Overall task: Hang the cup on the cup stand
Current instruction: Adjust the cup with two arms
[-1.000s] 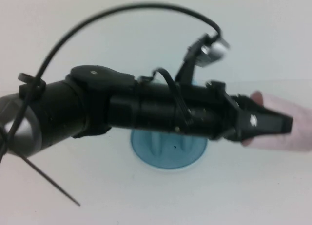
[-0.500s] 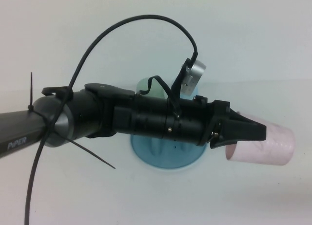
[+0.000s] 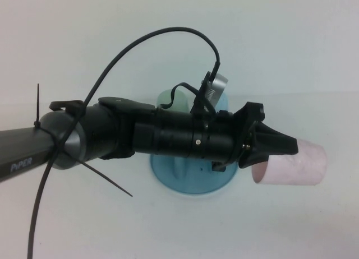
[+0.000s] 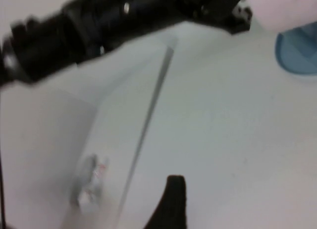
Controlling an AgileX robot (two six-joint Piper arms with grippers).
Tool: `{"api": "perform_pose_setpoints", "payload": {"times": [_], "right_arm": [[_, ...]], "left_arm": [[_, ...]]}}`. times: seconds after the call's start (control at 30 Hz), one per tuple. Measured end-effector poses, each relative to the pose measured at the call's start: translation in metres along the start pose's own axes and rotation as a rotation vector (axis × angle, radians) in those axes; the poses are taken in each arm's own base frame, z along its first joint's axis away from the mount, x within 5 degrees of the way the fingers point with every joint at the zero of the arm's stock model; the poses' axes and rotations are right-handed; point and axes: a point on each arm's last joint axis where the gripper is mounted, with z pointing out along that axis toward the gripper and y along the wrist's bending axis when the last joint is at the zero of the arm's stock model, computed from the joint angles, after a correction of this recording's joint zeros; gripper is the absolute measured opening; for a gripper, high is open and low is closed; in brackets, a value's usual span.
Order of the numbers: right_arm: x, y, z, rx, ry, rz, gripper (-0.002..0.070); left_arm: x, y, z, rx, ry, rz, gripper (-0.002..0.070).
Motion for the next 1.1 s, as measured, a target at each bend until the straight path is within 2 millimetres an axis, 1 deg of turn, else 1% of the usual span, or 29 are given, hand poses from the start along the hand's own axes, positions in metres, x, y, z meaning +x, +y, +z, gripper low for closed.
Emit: {"api": "perform_pose_setpoints", "payload": {"times": [0.07,0.13,0.23,0.33,0.43,0.53,0.63,0.73,0.9,1.0,1.1], "right_arm": [[0.004,-0.009,0.001,-0.012,-0.044,0.052,0.0693],[0.01,-0.021,0.002,0.011,-0.061,0.101,0.0693],[0.015,-0.031,0.003,0.042,-0.083,0.19,0.0693],[0.012,-0.033,0.002,0.056,-0.114,0.302,0.0693],[0.006,-0.034,0.001,0.074,-0.173,0.431,0.0693],[-0.001,-0.036,-0.001,0.1,-0.253,0.552,0.0693],[-0.01,-0.037,-0.003,0.112,-0.335,0.661,0.0693],[-0.022,-0.032,-0.006,0.101,-0.416,0.729,0.0693],[-0.045,-0.017,-0.013,0.068,-0.539,0.729,0.0693],[-0.051,-0.014,-0.017,0.072,-0.587,0.723,0.0693],[-0.053,-0.016,-0.019,0.086,-0.622,0.73,0.0693]], "left_arm": [[-0.002,0.002,0.0,-0.018,-0.025,-0.07,0.0],[-0.003,0.002,0.0,-0.022,-0.036,-0.159,0.0],[-0.003,0.002,0.0,-0.021,-0.038,-0.26,0.0],[-0.003,0.003,0.0,-0.023,-0.041,-0.277,0.0],[-0.004,0.002,0.0,-0.022,-0.045,-0.327,0.0],[-0.005,-0.004,0.002,-0.011,-0.045,-0.32,0.0],[-0.004,-0.015,0.01,0.002,-0.041,-0.301,0.0],[0.003,-0.029,0.025,0.005,-0.047,-0.276,0.0001],[0.017,-0.049,0.051,0.001,-0.079,-0.238,0.0001],[0.027,-0.058,0.06,0.014,-0.057,-0.229,0.0],[0.034,-0.064,0.065,0.029,-0.025,-0.223,0.0]]}}
